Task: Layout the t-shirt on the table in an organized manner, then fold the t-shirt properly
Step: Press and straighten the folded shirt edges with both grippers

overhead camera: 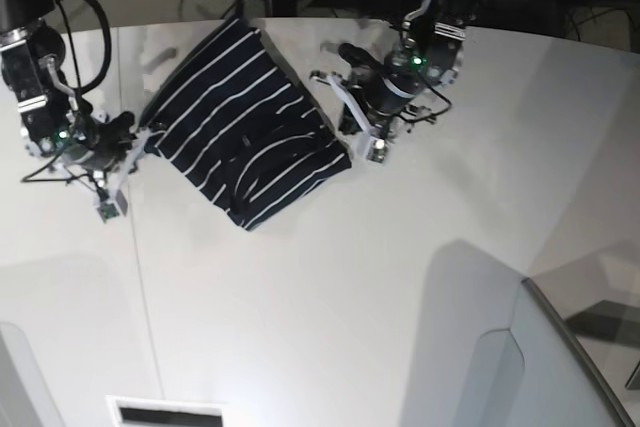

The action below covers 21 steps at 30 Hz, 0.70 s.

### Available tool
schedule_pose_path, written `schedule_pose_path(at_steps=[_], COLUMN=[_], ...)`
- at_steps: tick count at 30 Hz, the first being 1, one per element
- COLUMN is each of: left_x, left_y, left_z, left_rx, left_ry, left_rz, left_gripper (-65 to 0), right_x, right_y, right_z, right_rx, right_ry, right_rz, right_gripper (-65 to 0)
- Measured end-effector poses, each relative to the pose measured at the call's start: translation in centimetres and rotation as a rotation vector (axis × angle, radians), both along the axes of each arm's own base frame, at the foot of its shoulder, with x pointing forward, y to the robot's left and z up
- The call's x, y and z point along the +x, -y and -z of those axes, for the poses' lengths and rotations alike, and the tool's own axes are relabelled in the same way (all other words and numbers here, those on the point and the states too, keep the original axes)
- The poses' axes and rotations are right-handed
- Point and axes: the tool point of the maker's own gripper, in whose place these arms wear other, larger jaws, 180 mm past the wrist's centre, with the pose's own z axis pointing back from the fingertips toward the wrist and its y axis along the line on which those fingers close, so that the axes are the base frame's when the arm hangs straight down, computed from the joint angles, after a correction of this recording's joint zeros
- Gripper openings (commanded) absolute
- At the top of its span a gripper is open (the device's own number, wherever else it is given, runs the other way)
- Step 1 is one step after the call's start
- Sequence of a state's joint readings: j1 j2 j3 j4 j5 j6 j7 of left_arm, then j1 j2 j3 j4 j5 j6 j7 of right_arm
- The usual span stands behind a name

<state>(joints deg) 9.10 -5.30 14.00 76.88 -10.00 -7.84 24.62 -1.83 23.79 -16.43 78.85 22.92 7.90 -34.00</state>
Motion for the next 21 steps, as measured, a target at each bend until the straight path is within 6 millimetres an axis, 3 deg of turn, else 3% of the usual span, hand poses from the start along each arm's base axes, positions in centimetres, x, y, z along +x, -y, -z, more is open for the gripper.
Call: schedule_pose_path(at_steps=[4,12,21], left_x=[3.4,8.0,12.1], left_y=[1.7,3.6,3.7], left_z=[0.2,0.2,-0.5], left_rx=[-0.007,-0.041,-0.014], left_ry=[0.063,0.095,0.102], left_rz=[0.021,0.011,0.004], left_gripper=[-65.0,-65.0,-65.0], right_x=[-3.2,-6.6,-7.6], right_y=[-0.5,-0.6,-0.8], right_z=[1.1,2.7,2.9], right_rx=[-0.004,0.003,0.014], right_ry=[-0.087,-0.145,-0.14], right_rz=[-0.015,-0.012,-0.01], right_gripper=[-64.1,-64.1,-64.1])
